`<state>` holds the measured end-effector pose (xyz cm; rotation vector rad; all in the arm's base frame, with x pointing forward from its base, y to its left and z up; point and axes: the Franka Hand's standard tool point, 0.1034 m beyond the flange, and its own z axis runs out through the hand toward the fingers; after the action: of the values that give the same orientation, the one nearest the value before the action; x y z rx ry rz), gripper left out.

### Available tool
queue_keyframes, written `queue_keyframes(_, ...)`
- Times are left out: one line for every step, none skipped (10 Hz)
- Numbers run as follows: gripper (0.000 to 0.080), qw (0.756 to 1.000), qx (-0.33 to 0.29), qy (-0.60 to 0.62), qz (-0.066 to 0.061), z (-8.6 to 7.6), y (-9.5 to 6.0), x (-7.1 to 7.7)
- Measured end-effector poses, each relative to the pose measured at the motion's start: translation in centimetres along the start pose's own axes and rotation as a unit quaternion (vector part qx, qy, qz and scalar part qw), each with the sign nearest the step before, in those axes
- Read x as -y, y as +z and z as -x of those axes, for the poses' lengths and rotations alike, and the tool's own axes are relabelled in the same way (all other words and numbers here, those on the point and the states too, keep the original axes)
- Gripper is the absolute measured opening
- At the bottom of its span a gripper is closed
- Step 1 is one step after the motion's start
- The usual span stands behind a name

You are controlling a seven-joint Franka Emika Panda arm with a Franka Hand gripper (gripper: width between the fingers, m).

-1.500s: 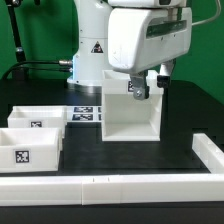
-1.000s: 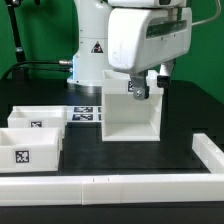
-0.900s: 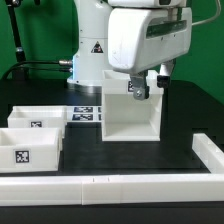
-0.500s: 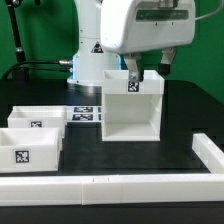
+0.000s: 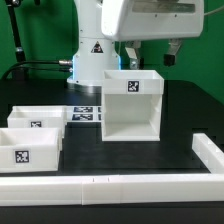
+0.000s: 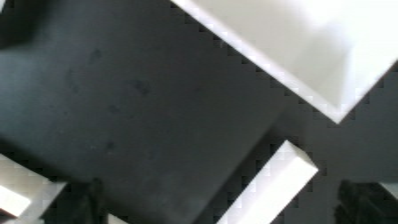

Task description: Assemble drawer

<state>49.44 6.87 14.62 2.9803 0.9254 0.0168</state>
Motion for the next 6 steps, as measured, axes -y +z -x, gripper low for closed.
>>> queue_keyframes(0.065, 1.0, 0.0, 0.0, 0.0, 0.0, 0.0, 0.0)
queue_keyframes(0.065, 1.0, -0.001, 0.019, 0.001, 0.1, 0.0, 0.1)
queue_keyframes(0.065, 0.997, -0.003, 0.08, 0.004, 1.1, 0.1, 0.9)
queue_keyframes(0.065, 0.991, 0.004, 0.133, 0.005, 2.3, 0.3, 2.2)
queue_keyframes(0.065, 0.985, 0.012, 0.173, 0.007, 2.8, 0.5, 3.6)
queue_keyframes(0.065, 0.981, 0.018, 0.195, 0.005, 3.0, 0.7, 4.5)
